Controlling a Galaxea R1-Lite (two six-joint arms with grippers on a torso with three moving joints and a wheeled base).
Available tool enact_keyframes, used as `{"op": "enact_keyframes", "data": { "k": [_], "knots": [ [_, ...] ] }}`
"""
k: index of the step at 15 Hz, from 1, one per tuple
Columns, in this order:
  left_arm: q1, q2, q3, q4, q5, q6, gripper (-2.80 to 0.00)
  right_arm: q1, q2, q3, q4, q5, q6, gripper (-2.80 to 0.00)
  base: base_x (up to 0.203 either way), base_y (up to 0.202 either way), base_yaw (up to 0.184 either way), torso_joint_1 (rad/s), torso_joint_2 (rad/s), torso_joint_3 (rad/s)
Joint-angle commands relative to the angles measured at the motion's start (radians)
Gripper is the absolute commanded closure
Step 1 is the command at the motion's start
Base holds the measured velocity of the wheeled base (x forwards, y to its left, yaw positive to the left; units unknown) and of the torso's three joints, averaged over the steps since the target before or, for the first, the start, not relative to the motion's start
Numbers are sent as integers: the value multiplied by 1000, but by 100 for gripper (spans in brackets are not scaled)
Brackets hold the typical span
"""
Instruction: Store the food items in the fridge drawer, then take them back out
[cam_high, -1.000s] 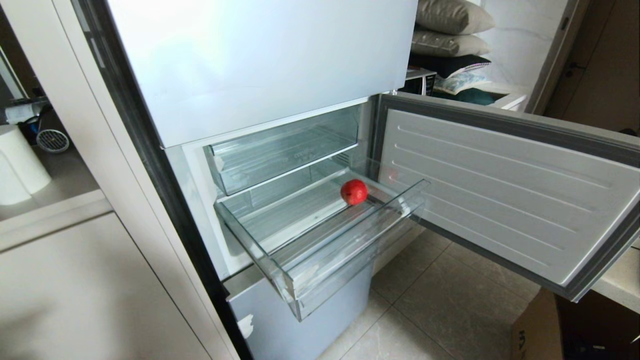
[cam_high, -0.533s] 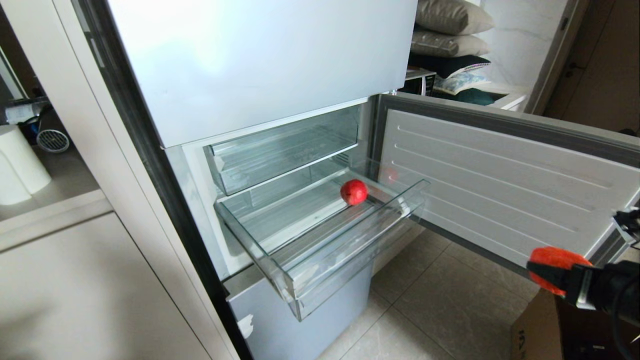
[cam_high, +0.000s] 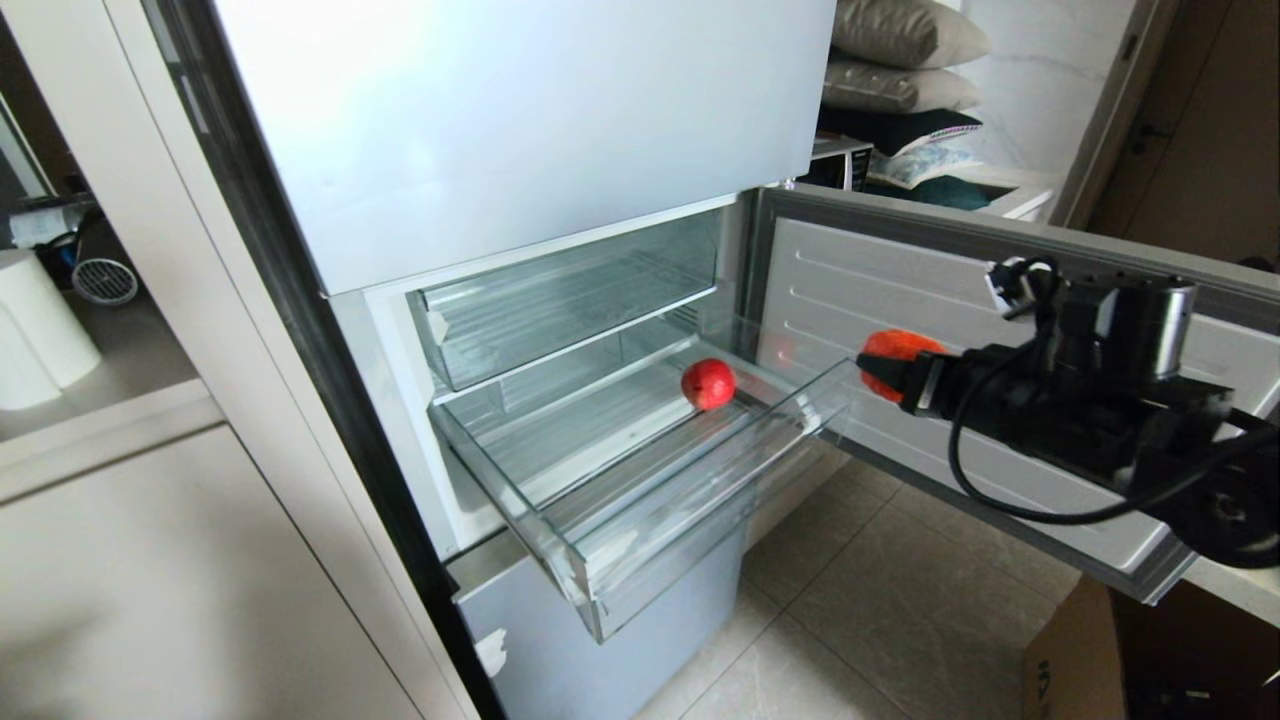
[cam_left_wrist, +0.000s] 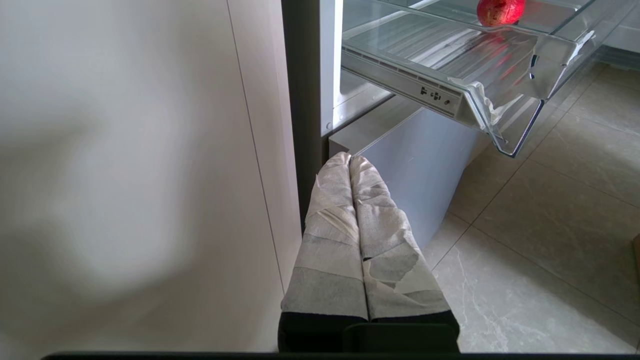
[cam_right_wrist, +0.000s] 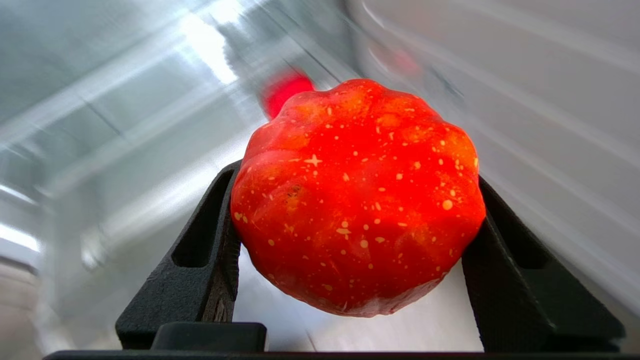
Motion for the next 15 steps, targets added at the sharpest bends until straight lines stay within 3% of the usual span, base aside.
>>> {"op": "enact_keyframes", "data": {
  "k": [1, 5, 15],
  "knots": [
    [0, 1, 0, 0, 0, 0, 0, 45, 188, -166, -29, 24, -4, 0, 0, 0, 0, 0, 0, 0],
    [0, 1, 0, 0, 0, 0, 0, 115, 365, -402, -40, 27, -10, 0, 0, 0, 0, 0, 0, 0],
    [0, 1, 0, 0, 0, 0, 0, 212, 653, -736, -41, 21, -79, 0, 0, 0, 0, 0, 0, 0]
  ]
}}
